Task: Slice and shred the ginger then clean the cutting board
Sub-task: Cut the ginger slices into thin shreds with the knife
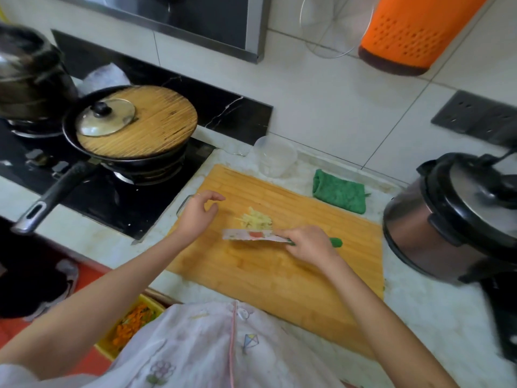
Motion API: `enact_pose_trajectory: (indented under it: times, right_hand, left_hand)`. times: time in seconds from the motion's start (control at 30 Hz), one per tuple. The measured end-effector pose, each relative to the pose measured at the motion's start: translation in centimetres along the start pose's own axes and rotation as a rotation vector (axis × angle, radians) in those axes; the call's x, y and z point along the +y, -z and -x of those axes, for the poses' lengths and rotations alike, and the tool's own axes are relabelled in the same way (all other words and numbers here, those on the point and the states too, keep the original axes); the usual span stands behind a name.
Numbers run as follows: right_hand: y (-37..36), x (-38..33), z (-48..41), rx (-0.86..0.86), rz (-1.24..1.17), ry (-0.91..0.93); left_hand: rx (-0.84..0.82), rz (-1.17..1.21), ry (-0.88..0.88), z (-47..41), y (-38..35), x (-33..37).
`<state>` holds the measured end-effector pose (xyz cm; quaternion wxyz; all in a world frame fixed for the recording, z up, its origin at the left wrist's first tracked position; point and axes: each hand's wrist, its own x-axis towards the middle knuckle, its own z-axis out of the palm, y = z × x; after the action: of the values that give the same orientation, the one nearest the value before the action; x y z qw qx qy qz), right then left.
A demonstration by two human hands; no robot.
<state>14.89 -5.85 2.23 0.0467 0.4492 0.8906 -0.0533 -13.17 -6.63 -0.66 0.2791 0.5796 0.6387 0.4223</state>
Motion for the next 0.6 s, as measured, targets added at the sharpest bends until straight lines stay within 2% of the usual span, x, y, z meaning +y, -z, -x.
enact_pose_trajectory:
  times: [0.07,0.13,0.23,0.37,0.6]
  right_hand:
    - [0.0,0.8,0.8,0.172,0.115,0.14]
    - [0.3,1.4,1.3,0.284,0.193,0.212]
    - [1.0,1.8,1.5,0.41,0.266,0.262]
    - [1.1,2.3,2.1,0.545,0.345,0.231]
    - [2.0,2.7,3.7,0.686,0.378,0.195]
  left_hand:
    - [-0.026,0.023,-0.016,-0.6,0.0,0.6]
    - [-0.122,0.019,-0.06,-1.1,-0.5,1.8]
    - [-0.326,0.023,-0.142,-1.7,-2.2,4.2]
    - [-0.63,-0.026,-0.168,-2.4,-4.6,6.4]
    - [-0.627,0.116,-0.145,-3.2,-5.8,7.9]
